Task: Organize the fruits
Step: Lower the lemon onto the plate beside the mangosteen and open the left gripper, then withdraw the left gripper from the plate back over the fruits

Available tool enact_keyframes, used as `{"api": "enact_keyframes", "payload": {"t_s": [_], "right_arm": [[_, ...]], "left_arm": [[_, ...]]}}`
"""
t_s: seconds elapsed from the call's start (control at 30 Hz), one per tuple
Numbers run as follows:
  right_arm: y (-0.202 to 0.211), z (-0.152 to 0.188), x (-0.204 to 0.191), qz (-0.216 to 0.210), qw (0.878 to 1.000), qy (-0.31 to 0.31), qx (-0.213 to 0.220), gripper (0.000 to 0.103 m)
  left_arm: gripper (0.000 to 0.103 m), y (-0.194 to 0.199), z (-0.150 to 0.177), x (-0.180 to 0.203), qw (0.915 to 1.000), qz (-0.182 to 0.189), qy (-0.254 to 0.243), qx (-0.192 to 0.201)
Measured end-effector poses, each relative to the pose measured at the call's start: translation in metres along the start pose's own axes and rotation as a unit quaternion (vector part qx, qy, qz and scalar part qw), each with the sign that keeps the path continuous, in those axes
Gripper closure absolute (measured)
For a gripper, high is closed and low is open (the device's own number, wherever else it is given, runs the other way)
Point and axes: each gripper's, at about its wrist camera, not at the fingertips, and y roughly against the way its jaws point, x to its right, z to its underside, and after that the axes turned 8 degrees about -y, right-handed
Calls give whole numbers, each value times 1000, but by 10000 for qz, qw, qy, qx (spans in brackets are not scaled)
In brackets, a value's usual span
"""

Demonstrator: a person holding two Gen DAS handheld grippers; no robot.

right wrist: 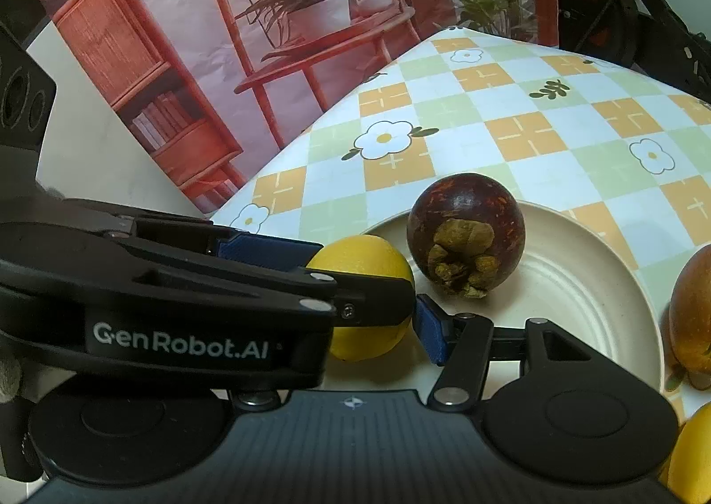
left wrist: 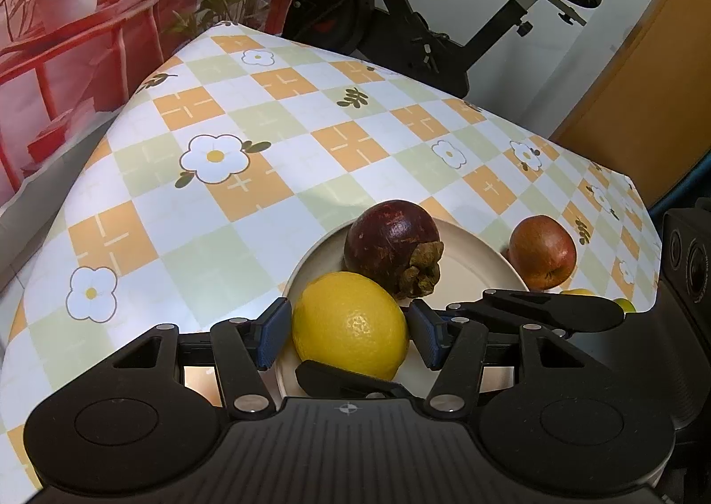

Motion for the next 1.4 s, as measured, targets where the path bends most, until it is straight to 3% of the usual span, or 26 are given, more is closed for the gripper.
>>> {"api": "enact_keyframes", "payload": {"t_s": [0.67,0.87,1.1,1.4], "right_arm": [[-3,1,2,65,9999,60,128,43],[6,0,6,26,9998,-48,175,35],[28,6,11,-149,9998,-39,105,33],[88,23,27,221,9978,309,536,33]], "left_arm": [[43,-1,-4,3,9995,-223,-177,115],[42,11,-6,5,9992,-272,-168,230],[42,32,-10,20,9973,-396,-240,564],[42,51,-17,58,9930,-376,-290,1081]]}}
